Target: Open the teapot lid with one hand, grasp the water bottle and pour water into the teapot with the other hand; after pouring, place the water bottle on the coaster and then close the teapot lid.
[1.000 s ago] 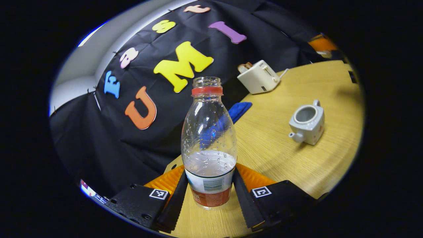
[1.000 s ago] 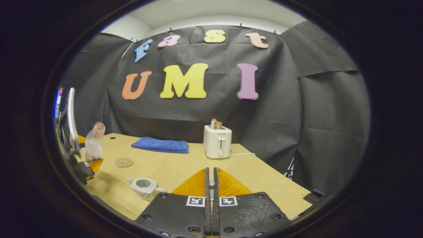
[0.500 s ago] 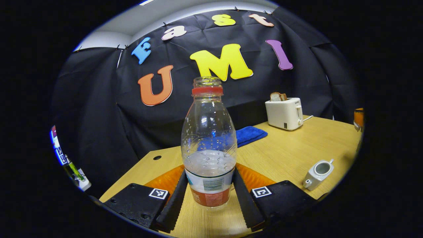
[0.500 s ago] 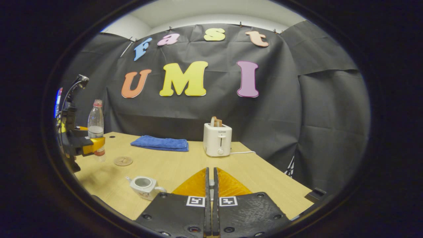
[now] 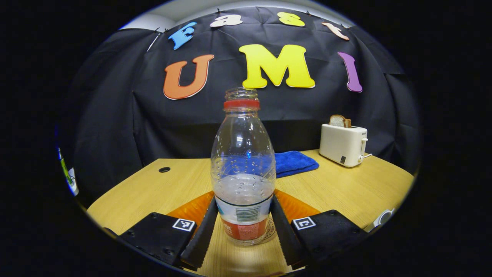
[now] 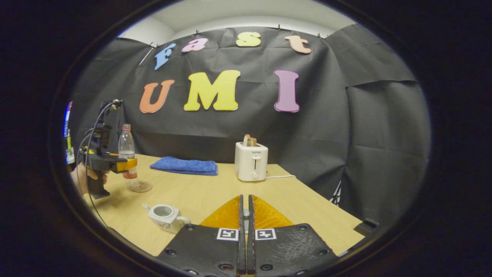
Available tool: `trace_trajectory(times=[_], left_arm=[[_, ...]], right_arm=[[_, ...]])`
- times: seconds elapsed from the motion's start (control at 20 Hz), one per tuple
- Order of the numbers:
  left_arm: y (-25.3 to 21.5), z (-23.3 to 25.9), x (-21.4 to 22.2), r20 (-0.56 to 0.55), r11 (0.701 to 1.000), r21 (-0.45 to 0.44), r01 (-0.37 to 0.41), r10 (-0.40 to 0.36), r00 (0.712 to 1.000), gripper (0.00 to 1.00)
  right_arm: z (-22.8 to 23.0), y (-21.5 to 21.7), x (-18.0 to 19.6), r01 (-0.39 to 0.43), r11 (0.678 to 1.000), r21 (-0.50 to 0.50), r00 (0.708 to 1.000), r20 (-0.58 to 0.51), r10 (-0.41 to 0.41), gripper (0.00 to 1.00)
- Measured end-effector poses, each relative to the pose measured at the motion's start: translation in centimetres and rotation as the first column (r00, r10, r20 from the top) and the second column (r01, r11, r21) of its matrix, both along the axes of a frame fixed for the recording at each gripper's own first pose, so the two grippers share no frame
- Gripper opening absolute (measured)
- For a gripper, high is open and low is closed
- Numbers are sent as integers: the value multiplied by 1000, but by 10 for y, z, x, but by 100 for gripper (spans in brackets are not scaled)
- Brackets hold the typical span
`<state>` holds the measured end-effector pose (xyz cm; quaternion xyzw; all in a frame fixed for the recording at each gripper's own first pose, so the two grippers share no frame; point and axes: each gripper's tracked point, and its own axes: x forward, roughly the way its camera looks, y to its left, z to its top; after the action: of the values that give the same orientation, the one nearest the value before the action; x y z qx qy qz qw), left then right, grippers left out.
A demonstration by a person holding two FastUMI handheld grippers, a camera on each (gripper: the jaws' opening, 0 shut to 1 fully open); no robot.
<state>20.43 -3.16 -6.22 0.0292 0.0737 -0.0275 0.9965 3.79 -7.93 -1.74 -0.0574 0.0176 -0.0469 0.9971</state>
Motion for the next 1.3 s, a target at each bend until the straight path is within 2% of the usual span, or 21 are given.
trace_trajectory(times=[0.2, 0.35, 0.85, 0.9, 1.05, 1.3], left_arm=[[-11, 2, 11, 20, 1000, -5, 23, -23, 1000, 77], [-8, -2, 15, 15, 1000, 22, 12, -13, 1000, 78], [-15, -6, 15, 10, 999, -7, 43, -43, 999, 81], [-17, -4, 14, 13, 999, -8, 45, -45, 999, 82], [-19, 6, 5, 30, 999, -11, 48, -48, 998, 97], [-26, 17, -6, 55, 998, -3, 66, -65, 996, 98]], right_arm=[[-6, 1, 2, 0, 1000, 1, 1000, -14, 0, 1], [-8, 2, 3, -2, 1000, -5, 1000, -16, 2, 1], [-12, 2, 5, -2, 1000, -7, 1000, -26, 2, 1], [-13, 4, 5, -4, 1000, -9, 1000, -30, 4, 1], [-13, 5, 5, -6, 1000, -11, 1000, -31, 6, 1], [-13, 14, 2, -18, 1000, -21, 999, -27, 18, 1]])
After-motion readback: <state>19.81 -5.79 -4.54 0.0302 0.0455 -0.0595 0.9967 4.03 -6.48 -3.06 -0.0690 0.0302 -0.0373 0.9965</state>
